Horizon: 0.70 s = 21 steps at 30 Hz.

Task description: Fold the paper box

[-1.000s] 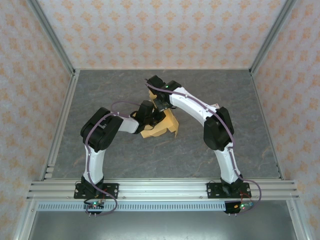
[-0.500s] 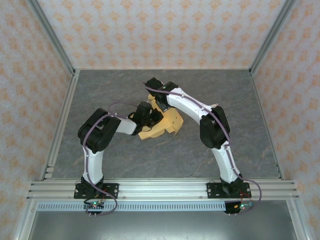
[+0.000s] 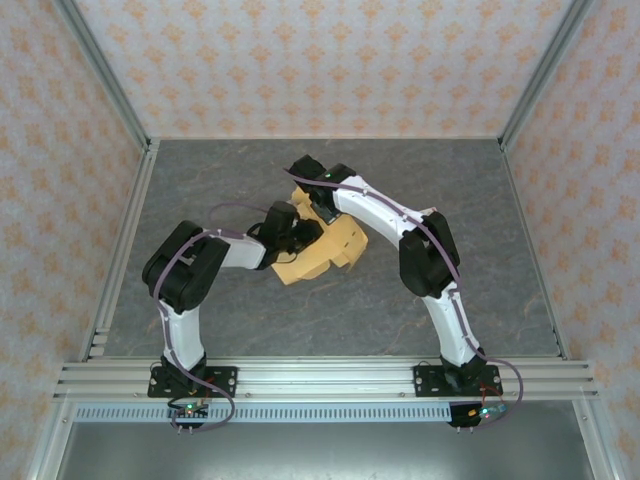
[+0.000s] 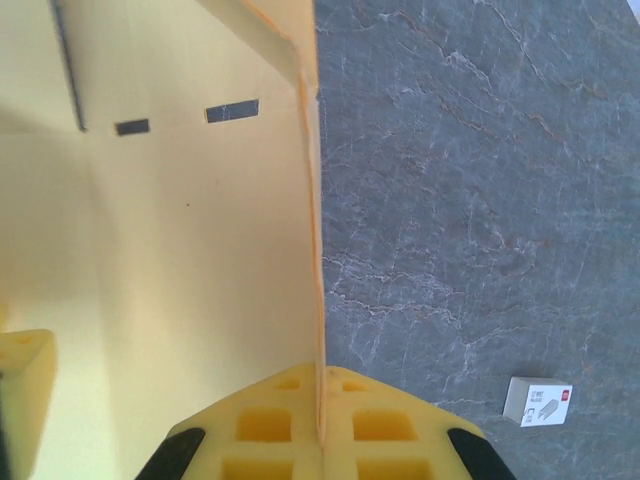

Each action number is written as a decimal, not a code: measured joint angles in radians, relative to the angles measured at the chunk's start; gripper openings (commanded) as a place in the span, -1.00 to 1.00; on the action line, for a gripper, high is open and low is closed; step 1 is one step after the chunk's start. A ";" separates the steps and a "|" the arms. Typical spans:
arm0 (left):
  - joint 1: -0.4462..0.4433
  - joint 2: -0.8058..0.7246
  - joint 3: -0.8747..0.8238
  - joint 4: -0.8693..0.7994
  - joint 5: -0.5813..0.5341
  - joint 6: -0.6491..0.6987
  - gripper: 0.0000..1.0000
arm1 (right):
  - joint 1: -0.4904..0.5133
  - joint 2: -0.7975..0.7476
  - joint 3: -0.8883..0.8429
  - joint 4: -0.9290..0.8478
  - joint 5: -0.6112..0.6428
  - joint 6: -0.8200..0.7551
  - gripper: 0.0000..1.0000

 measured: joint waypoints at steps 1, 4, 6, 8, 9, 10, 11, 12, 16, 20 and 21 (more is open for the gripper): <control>0.005 -0.017 -0.011 -0.012 0.000 0.006 -0.21 | 0.000 -0.002 -0.002 0.005 0.000 -0.013 -1.00; 0.019 -0.076 -0.049 -0.047 0.000 0.032 -0.14 | -0.004 -0.018 -0.033 0.032 -0.005 -0.061 -1.00; 0.026 -0.115 -0.074 -0.072 0.000 0.048 -0.13 | -0.009 -0.035 -0.062 0.052 -0.017 -0.099 -1.00; 0.035 -0.164 -0.108 -0.095 0.000 0.067 -0.14 | -0.019 -0.066 -0.109 0.082 -0.040 -0.153 -1.00; 0.039 -0.183 -0.122 -0.106 0.000 0.074 -0.15 | -0.024 -0.081 -0.129 0.093 -0.051 -0.177 -1.00; 0.045 -0.206 -0.141 -0.117 0.000 0.082 -0.17 | -0.031 -0.096 -0.148 0.105 -0.062 -0.204 -1.00; 0.051 -0.225 -0.159 -0.127 0.000 0.089 -0.20 | -0.039 -0.111 -0.167 0.117 -0.073 -0.237 -1.00; 0.055 -0.239 -0.176 -0.135 0.000 0.094 -0.24 | -0.047 -0.123 -0.182 0.132 -0.083 -0.266 -1.00; 0.063 -0.261 -0.217 -0.166 0.002 0.117 -0.48 | -0.073 -0.157 -0.238 0.209 -0.095 -0.388 -1.00; 0.037 -0.261 -0.226 -0.175 0.001 0.128 -0.58 | -0.081 -0.157 -0.255 0.279 -0.108 -0.488 -1.00; 0.026 -0.261 -0.226 -0.175 0.001 0.130 -0.59 | -0.081 -0.157 -0.256 0.292 -0.110 -0.504 -1.00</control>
